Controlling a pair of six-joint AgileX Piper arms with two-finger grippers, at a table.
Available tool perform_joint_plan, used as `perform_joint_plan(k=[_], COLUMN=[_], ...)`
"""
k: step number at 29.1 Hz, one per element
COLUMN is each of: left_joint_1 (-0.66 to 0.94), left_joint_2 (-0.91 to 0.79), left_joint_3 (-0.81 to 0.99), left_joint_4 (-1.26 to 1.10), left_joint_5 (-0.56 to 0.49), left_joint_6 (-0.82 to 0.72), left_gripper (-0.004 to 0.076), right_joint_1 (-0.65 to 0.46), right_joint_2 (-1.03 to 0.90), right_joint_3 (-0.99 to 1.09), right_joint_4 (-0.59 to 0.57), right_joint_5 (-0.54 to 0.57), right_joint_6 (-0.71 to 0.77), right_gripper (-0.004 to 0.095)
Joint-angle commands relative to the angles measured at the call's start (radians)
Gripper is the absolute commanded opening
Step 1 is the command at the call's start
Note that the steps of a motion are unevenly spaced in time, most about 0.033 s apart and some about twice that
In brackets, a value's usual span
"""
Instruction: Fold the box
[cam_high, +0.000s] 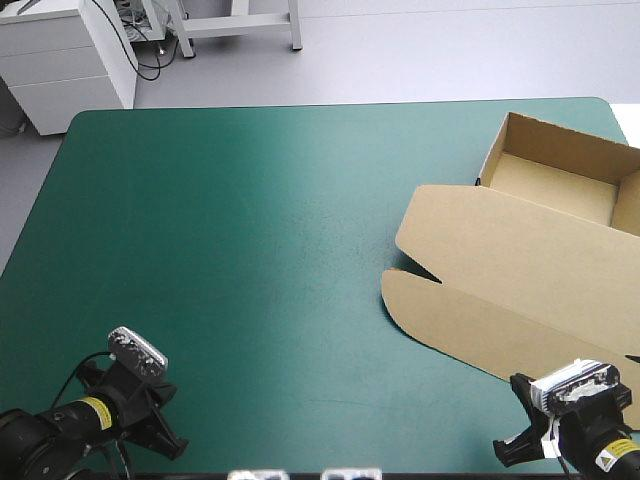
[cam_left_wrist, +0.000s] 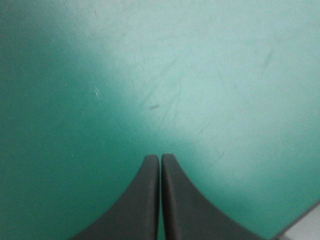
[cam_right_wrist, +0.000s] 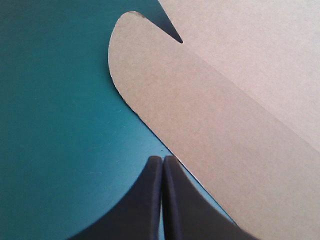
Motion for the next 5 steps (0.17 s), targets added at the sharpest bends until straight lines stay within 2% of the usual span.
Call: perform_joint_plan(k=[1, 3, 5], left_joint_1=[-0.007, -0.007, -0.007], left_joint_2=[0.001, 0.001, 0.001], left_joint_3=[0.007, 0.05, 0.047], left_joint_4=[-0.056, -0.056, -0.049], left_joint_5=[-0.226, -0.271, -0.264], left_joint_6=[-0.072, -0.076, -0.078], left_gripper=[-0.0008, -0.0008, -0.0008], right_joint_1=[0.005, 0.005, 0.005], right_joint_2=[0.015, 0.015, 0.015], right_joint_3=[-0.026, -0.026, -0.026], right_joint_4=[0.017, 0.017, 0.017], right_joint_5=[-0.061, -0.061, -0.061], right_joint_6=[0.001, 0.001, 0.001], right_gripper=[-0.0018, -0.0018, -0.0018])
